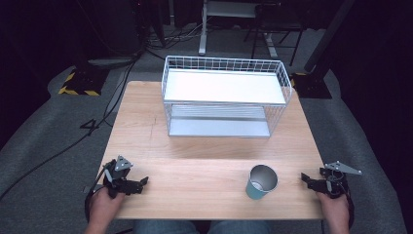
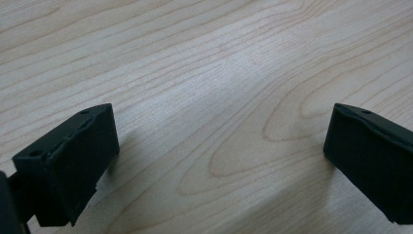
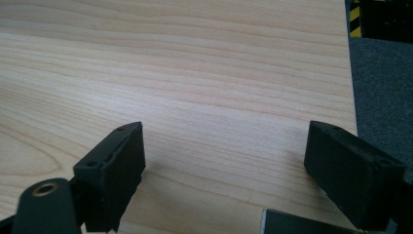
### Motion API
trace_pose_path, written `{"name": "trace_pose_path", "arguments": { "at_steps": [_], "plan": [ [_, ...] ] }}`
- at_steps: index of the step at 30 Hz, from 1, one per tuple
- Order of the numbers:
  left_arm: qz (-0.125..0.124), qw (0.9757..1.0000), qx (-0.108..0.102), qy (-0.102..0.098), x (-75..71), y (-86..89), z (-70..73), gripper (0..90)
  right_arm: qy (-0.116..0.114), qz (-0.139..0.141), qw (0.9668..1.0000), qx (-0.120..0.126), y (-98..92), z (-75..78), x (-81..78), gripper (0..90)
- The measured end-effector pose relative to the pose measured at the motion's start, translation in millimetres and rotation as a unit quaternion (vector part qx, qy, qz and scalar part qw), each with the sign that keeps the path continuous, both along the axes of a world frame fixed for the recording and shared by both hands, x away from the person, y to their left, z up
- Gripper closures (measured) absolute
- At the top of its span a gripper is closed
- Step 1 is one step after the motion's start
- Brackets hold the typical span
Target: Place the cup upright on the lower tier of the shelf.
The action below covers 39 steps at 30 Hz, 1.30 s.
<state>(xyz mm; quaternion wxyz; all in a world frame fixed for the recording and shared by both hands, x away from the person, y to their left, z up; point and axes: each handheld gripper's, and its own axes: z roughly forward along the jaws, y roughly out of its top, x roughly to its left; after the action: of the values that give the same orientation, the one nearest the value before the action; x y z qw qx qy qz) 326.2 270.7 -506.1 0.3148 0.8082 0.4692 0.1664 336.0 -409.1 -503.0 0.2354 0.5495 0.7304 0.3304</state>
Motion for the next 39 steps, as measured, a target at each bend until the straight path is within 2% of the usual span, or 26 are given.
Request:
{"name": "trace_pose_path", "arguments": {
  "at_steps": [7, 14, 15, 19, 27, 35, 36, 39],
  "plan": [
    [-0.001, 1.0, 0.003, 0.0, 2.3, -0.3, 0.3, 0.0, -0.014, 0.01, 0.9998, 0.01, 2.9, 7.2, -8.0, 15.5],
    [0.015, 0.9999, -0.002, -0.001, 4.3, -3.0, -0.3, 0.0, -0.034, 0.029, 0.9987, 0.023, 11.8, 21.1, -26.8, 15.4],
    [0.017, 0.9999, -0.001, -0.001, 4.3, -3.2, -0.2, 0.0, -0.04, 0.037, 0.9982, 0.026, 16.3, 26.6, -33.4, 15.4],
    [0.018, 0.9998, 0.002, -0.001, 2.4, -2.7, 0.0, 0.0, -0.047, 0.047, 0.9974, 0.025, 23.3, 31.6, -40.0, 15.4],
    [0.018, 0.9998, 0.003, -0.001, 2.4, -2.6, 0.1, 0.0, -0.053, 0.089, 0.9945, 0.02, 49.8, 41.9, -58.9, 15.4],
    [0.018, 0.9998, 0.002, 0.0, 2.5, -2.6, 0.2, 0.1, -0.068, 0.122, 0.9894, 0.04, 66.9, 44.3, -73.7, 14.7],
    [0.017, 0.9999, 0.002, -0.001, 2.9, -2.4, 0.1, 0.0, -0.063, 0.126, 0.9889, 0.048, 72.7, 45.1, -77.1, 14.7],
    [0.017, 0.9999, 0.002, 0.0, 2.9, -2.4, 0.1, 0.0, -0.058, 0.138, 0.9873, 0.051, 78.4, 45.5, -79.8, 14.7]
  ]
}}
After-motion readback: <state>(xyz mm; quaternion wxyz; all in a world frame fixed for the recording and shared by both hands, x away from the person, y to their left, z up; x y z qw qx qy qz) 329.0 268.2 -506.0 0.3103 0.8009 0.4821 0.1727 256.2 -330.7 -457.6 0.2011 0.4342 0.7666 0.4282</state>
